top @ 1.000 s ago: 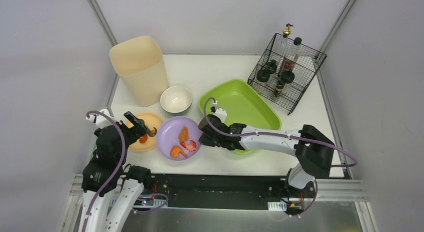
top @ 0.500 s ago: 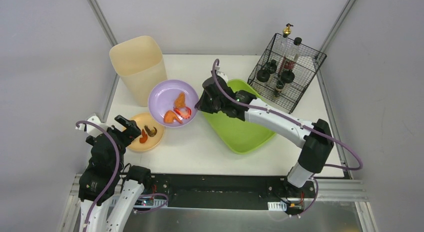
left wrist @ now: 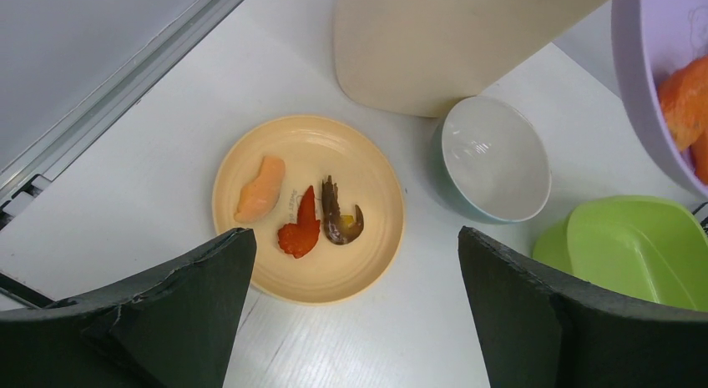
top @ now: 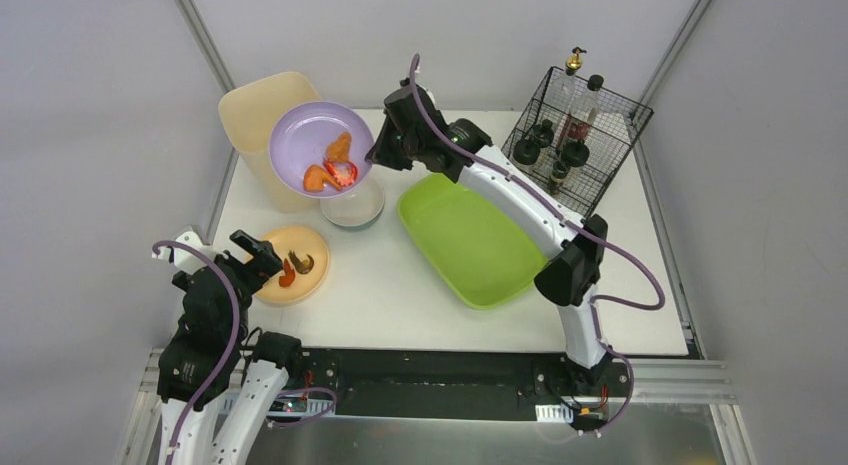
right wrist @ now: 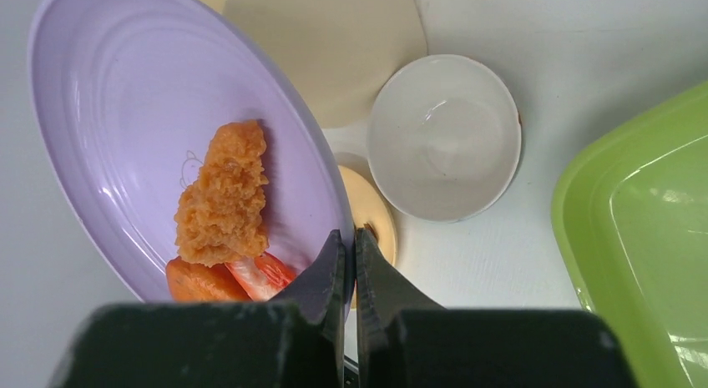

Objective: Clear the kitchen counter

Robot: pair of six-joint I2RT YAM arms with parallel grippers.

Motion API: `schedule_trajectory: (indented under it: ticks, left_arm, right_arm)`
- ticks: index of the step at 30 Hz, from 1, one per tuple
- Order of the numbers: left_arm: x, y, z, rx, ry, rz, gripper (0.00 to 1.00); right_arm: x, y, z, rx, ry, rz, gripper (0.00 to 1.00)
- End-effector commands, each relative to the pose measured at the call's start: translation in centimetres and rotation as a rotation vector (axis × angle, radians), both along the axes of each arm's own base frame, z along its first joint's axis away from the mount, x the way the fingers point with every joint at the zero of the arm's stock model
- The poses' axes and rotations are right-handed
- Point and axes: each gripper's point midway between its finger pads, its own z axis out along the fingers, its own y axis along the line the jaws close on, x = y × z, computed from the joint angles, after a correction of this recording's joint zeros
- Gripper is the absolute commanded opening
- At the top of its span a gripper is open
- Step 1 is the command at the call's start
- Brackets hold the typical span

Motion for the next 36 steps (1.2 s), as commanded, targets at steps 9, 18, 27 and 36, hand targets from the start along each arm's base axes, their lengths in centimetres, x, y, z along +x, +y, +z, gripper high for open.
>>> schedule_trajectory:
  ticks: [9,18,27,36]
  left_arm:
    - [0.2,-0.1,0.4,-0.008,0.007,0.001,0.96]
    - [1.5,-0.9,0.5,-0.012,0.068,-0.028,0.97]
    - [2.9,-1.0,3.9,-0.046,0.018,0.003,0.99]
    - [5.5,-1.0,6.0,-0.139,-0.055,0.08,0.99]
  right_arm:
    - [4.3,1.2,5.8,0.189,-0.083,-0.059,0.0]
    - [3.7,0.0,6.9,0.226,-0.098,-0.067,0.0]
    - [1.8,-4.8,8.0,0.2,-0.118,-0.097,0.0]
    - [-1.0,-10.6,5.8,0.117,-0.124,-0.147,0.0]
